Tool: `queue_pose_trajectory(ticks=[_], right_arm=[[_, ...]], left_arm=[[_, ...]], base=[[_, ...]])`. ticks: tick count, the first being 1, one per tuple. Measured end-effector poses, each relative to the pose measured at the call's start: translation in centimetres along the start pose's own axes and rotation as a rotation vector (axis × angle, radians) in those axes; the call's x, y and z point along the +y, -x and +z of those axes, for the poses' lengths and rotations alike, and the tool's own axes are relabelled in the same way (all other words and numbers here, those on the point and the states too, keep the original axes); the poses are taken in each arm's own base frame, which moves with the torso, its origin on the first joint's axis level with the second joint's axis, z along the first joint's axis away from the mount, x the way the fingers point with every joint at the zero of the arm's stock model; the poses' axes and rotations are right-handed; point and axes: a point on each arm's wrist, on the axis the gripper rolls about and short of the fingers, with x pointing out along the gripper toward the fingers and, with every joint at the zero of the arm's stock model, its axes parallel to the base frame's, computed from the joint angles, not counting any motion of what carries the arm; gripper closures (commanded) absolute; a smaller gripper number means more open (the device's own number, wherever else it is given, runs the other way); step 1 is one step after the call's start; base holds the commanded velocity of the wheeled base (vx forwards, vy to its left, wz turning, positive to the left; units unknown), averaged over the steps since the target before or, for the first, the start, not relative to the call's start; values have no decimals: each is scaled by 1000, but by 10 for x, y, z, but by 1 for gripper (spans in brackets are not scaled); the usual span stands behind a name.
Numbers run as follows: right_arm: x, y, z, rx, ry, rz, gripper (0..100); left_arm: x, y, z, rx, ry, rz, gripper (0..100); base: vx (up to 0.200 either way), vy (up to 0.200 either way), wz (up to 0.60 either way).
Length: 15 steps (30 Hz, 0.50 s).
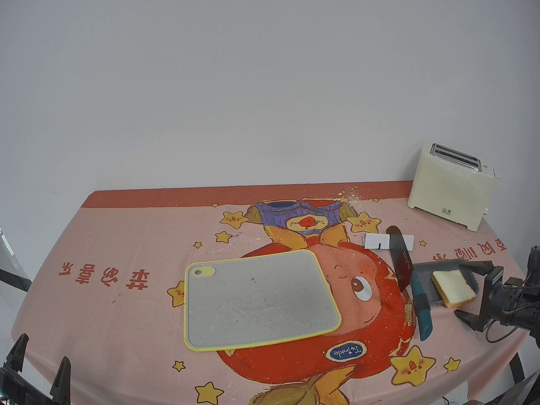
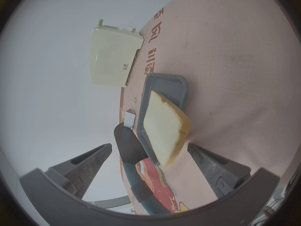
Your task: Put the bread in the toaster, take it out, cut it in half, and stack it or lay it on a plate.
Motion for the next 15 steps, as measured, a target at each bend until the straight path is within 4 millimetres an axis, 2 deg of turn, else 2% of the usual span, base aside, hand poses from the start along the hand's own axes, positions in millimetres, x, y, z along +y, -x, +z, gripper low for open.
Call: queue_pose_trajectory(ticks=[15], right_arm=[[-5,0,-3,12,-2,-24,100]], left_arm=[[0,0,0,0,0,0,0]], base=[[0,0,0]])
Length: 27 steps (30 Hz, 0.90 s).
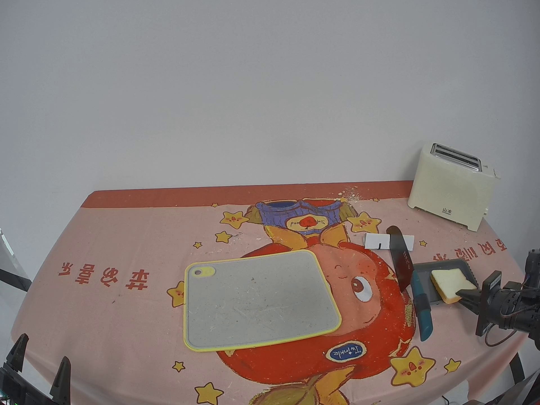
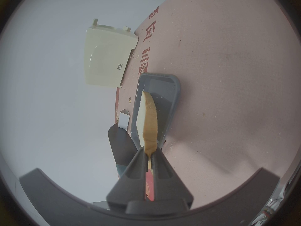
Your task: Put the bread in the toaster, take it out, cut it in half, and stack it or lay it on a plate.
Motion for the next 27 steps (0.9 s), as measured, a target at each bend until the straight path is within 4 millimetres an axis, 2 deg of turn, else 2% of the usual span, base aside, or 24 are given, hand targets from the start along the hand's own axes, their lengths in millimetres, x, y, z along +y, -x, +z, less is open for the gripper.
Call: queue_pose_trajectory(ticks=[8,13,21,27], right_arm=[[4,6,-1,-12,22,36,100],[14,19,-4,-38,134,125,100],[23,34,-7,-100,559,197,100],[27,41,-11,-132,955,234,100]], left_arm=[[0,0,0,0,0,0,0],[0,0,0,0,0,0,0],[0,0,0,0,0,0,0],[0,0,0,0,0,0,0]], base=[[0,0,0],[0,0,0],[0,0,0],[0,0,0]])
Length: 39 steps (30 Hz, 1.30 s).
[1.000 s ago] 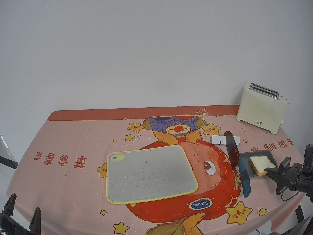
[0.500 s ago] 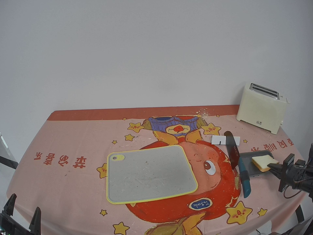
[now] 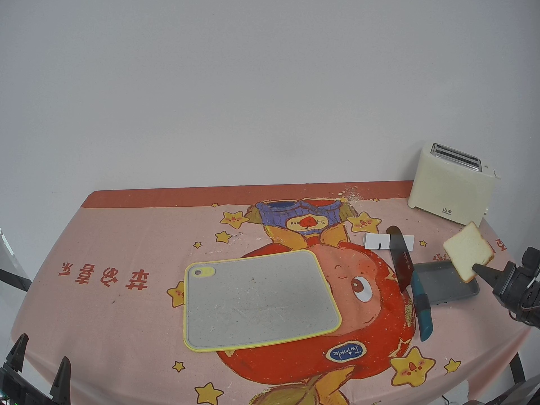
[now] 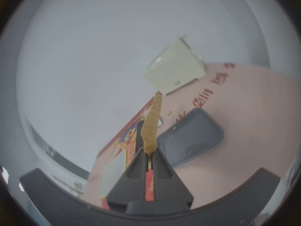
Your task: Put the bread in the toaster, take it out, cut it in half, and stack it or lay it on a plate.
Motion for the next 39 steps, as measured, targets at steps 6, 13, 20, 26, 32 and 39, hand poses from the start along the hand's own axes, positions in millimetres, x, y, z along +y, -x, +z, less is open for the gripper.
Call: queue_pose_trajectory(ticks=[6,13,20,26,32,39], right_arm=[[8,4,-1,8,336,108,100],[17,9,4,-30,557,217,100],[22,8,11,-4,671,222,100],[27,11,17,71,665,221,100],[40,21,28,101,667,237,100],[50,29,41,41,697,256,100]], left_arm=[[0,0,0,0,0,0,0],[0,0,0,0,-2,0,0],[0,0,0,0,-2,0,0],[0,0,0,0,-1,1,0],[0,0,0,0,0,2,0],[0,0,0,0,1,3,0]], base=[[0,0,0],[0,0,0],[0,-57,0],[0,-200,0],[0,-200,0],[0,-200,0]])
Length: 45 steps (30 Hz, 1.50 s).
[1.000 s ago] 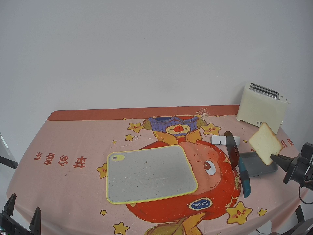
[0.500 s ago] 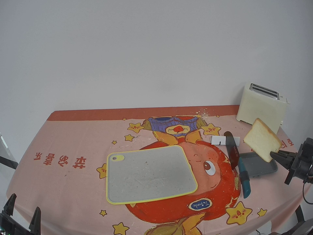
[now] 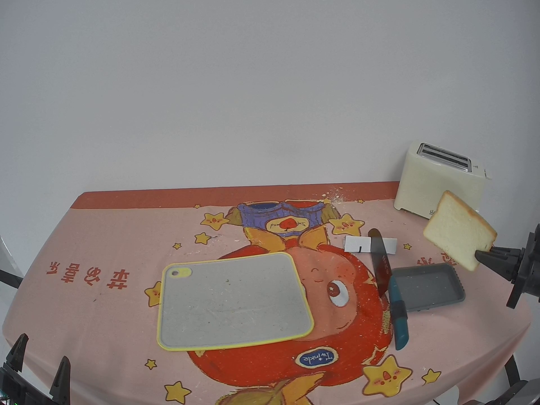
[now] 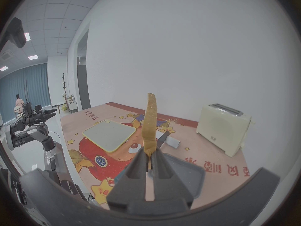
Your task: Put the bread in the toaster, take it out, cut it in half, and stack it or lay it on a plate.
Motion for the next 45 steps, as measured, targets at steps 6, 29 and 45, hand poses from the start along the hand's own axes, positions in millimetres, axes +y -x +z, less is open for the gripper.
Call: queue_pose_trajectory(ticks=[6,29,45], right_arm=[[-2,-1,9,-22,12,-5,100],[-34,-46,64,-62,162,37,100],[-37,-99,90,-63,189,139,100]], left_arm=[[0,0,0,0,1,0,0],[0,0,0,0,4,18,0],[0,0,0,0,0,12,0]], base=[[0,-200,0],[0,-157,0],[0,0,0]])
